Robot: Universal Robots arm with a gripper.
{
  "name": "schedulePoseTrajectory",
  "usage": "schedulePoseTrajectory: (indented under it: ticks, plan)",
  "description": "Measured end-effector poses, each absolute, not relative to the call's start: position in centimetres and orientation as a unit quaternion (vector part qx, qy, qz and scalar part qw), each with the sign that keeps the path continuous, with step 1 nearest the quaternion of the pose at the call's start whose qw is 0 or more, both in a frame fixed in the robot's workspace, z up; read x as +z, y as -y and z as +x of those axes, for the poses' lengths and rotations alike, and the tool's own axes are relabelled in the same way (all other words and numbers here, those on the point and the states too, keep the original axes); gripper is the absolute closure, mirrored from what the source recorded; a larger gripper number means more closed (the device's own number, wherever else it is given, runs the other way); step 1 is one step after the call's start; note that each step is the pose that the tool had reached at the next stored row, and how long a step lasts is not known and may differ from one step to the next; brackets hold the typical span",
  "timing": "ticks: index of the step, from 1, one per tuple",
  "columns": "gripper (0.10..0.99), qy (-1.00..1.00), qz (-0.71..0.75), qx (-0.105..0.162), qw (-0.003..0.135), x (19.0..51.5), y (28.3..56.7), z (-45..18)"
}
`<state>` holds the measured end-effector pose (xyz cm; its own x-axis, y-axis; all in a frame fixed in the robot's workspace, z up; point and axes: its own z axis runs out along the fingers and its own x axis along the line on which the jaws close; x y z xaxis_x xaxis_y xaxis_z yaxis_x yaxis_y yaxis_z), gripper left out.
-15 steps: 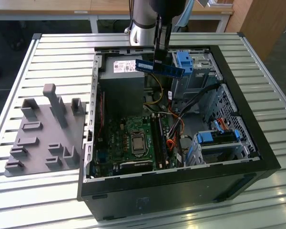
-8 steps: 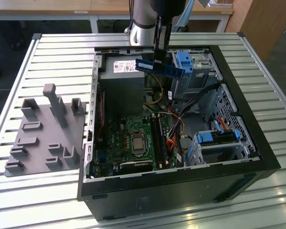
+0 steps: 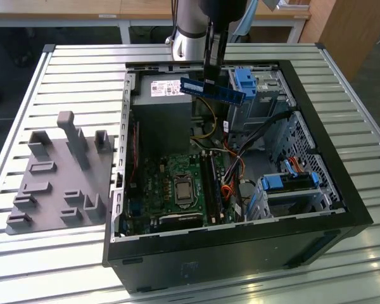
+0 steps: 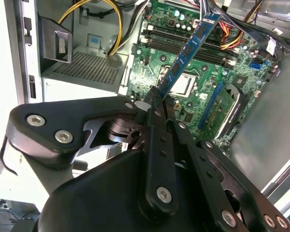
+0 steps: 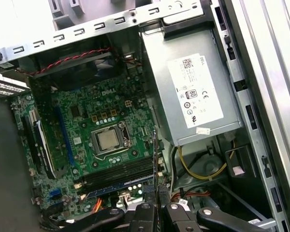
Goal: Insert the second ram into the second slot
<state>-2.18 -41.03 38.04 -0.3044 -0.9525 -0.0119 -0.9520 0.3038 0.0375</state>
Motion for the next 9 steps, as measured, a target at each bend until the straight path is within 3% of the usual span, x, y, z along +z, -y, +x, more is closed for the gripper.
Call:
schedulePoseTrajectory:
  ticks: [9]
  plan:
    - [0.949, 0.816, 0.577, -0.019, 0.006, 38.04, 41.03, -2.18]
